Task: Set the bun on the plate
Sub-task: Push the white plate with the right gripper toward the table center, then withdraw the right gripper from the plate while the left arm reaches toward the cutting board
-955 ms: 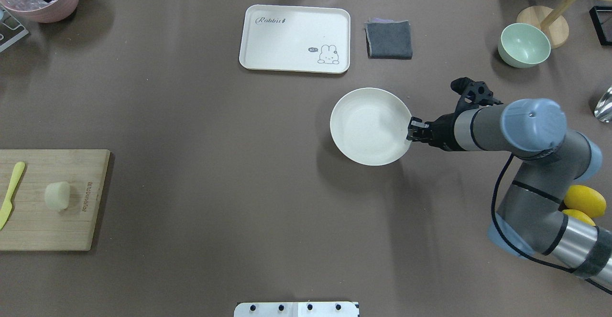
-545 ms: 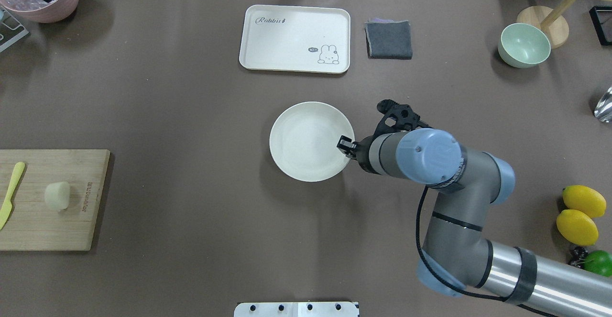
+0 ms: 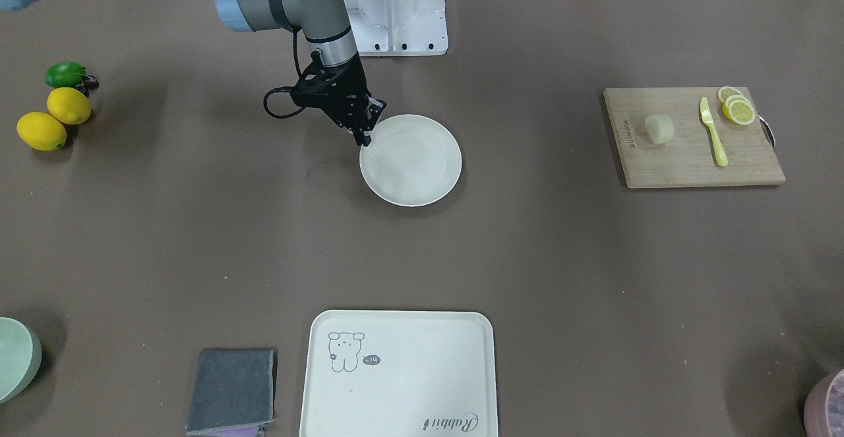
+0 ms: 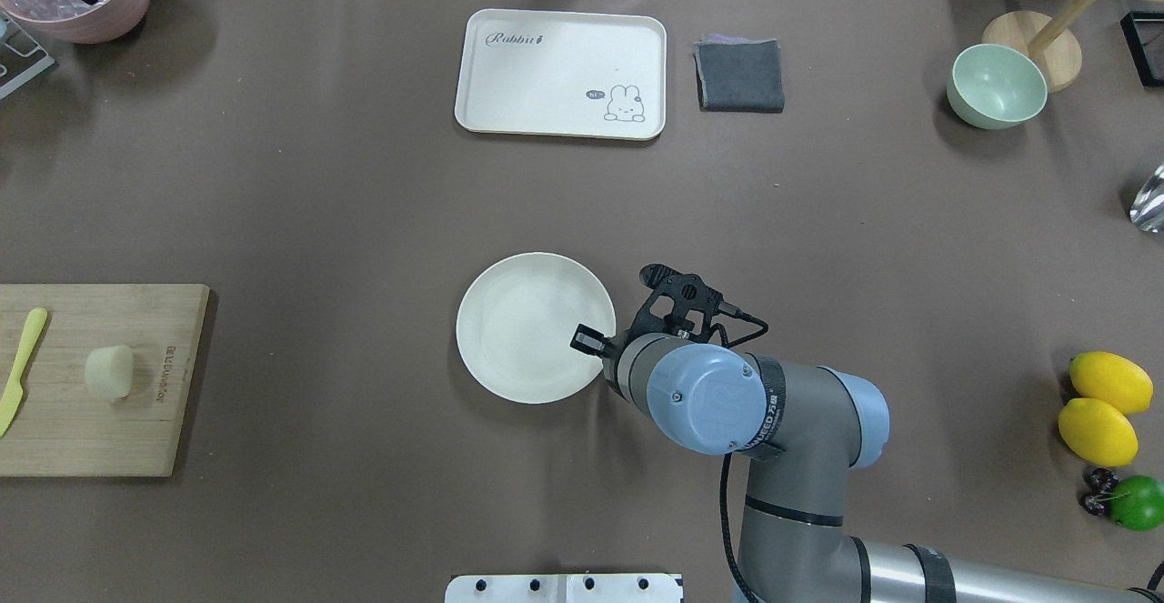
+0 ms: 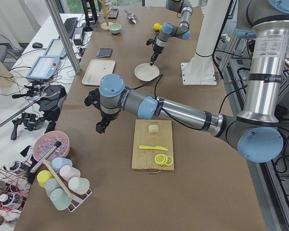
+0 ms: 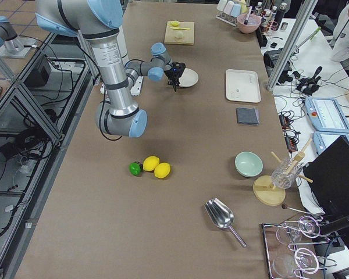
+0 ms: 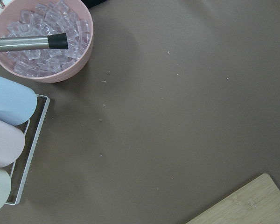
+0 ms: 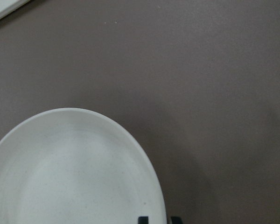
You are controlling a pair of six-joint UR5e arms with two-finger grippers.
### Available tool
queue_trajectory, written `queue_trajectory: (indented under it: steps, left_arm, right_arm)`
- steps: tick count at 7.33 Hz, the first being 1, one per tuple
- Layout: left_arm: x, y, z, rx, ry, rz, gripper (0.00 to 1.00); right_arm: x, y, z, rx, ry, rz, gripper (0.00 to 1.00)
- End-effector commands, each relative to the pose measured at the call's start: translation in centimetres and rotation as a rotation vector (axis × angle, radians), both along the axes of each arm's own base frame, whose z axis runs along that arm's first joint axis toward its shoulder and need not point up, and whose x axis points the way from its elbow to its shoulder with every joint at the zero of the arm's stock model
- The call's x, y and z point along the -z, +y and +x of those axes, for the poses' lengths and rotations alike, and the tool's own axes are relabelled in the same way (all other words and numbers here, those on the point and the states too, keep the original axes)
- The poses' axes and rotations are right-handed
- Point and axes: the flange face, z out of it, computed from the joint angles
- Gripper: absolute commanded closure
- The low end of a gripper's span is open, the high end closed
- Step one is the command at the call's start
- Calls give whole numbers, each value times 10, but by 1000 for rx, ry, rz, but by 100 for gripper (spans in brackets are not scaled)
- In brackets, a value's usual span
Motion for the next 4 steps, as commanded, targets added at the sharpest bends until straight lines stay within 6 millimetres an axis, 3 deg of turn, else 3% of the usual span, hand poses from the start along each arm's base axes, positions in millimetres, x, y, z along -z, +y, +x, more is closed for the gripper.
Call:
queue_trajectory:
  steps: [1,2,3,4]
  left_arm:
    - [-1,0,0,1,-1,-3,2]
    - [4,1,1,60,25,-73,2]
    - [12,0,15,115,62,-141,2]
    - [13,15,57,125,85,-226,2]
  right_arm:
    - [4,-26,20,-11,18,34,0]
    - [11,-59,55,39,55,28,0]
    - [15,-97,108,80,67,-10,0]
    - [8,-128,162,128,98,0,0]
